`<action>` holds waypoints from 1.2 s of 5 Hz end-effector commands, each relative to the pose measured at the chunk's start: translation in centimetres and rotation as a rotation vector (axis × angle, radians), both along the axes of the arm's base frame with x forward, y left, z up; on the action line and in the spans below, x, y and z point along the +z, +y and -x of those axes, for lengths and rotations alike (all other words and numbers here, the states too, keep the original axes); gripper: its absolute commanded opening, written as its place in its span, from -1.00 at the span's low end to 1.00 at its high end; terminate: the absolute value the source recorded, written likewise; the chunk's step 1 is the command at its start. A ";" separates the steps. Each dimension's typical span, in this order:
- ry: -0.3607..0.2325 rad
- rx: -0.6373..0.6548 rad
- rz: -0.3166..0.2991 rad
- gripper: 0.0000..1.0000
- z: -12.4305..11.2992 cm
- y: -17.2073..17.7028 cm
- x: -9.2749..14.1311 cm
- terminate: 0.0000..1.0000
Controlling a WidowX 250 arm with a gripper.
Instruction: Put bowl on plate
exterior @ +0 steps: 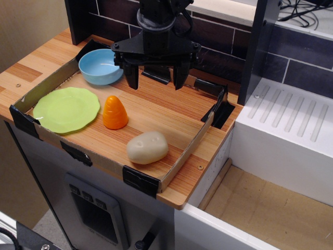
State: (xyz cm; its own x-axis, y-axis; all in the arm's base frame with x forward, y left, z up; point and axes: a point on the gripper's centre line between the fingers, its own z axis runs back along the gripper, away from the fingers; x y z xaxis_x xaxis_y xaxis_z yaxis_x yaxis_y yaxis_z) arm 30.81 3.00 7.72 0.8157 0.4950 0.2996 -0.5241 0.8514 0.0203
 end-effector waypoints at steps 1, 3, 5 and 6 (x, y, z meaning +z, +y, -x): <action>0.000 0.000 0.000 1.00 0.0 0.0 0.0 -1.00; -0.019 -0.045 -0.037 1.00 -3.4 4.8 0.4 -1.00; -0.013 -0.077 -0.116 1.00 -4.9 9.5 -0.4 -1.00; -0.012 -0.080 -0.141 1.00 -5.5 10.5 -0.5 -1.00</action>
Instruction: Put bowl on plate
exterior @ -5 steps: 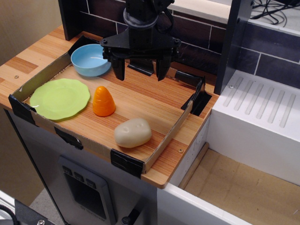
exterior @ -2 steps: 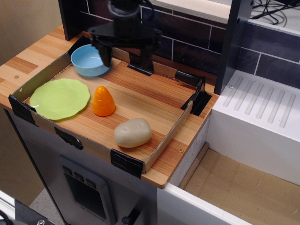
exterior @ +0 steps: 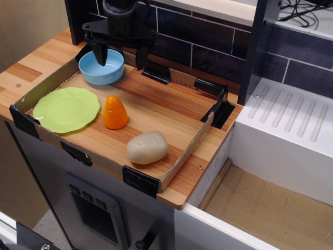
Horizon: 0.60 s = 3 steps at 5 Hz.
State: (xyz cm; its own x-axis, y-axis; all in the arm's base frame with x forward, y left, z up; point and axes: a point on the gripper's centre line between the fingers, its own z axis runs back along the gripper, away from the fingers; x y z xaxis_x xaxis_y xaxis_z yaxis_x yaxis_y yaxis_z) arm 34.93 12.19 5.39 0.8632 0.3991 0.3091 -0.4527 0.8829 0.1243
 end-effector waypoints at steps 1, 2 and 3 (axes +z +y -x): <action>-0.024 -0.003 -0.041 1.00 -2.2 1.9 1.3 -1.00; -0.010 -0.016 -0.059 1.00 -2.7 2.2 0.2 -1.00; 0.021 -0.047 -0.054 1.00 -3.0 2.4 -0.8 -1.00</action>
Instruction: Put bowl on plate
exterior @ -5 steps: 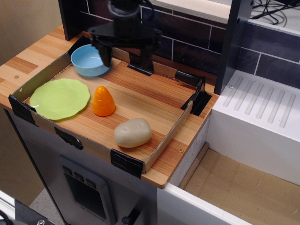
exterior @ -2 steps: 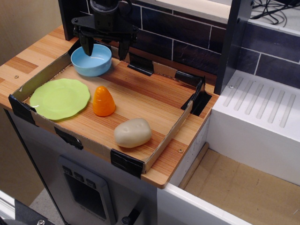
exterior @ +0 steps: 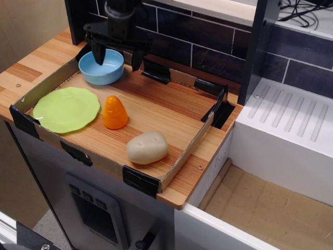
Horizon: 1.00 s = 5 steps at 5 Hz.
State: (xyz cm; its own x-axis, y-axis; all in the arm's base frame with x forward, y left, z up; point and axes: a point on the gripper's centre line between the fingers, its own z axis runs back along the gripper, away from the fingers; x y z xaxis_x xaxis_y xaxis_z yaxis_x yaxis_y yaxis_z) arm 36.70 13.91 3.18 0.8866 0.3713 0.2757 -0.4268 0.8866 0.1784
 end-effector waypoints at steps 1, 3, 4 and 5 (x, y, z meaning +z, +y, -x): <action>0.000 -0.069 0.002 1.00 -1.0 0.5 0.6 -1.00; -0.008 -0.055 0.016 -1.00 -0.7 0.3 0.6 -1.00; -0.051 -0.011 0.015 -1.00 -0.5 0.2 1.6 -1.00; -0.087 0.129 -0.024 -1.00 -0.2 0.3 3.2 -1.00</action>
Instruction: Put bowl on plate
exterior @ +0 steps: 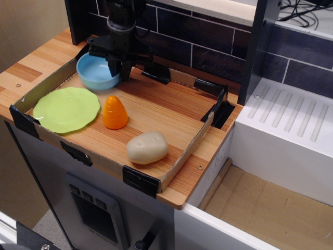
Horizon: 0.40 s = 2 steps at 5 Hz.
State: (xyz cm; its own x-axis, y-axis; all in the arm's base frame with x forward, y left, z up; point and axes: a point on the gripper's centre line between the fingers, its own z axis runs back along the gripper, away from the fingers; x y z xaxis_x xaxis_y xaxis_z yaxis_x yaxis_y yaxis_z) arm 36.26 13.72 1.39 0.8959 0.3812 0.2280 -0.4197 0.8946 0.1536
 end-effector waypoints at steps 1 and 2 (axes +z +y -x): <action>-0.148 0.255 -0.057 -1.00 0.3 0.1 6.8 -1.00; -0.153 0.339 -0.058 -1.00 1.0 0.0 7.9 -1.00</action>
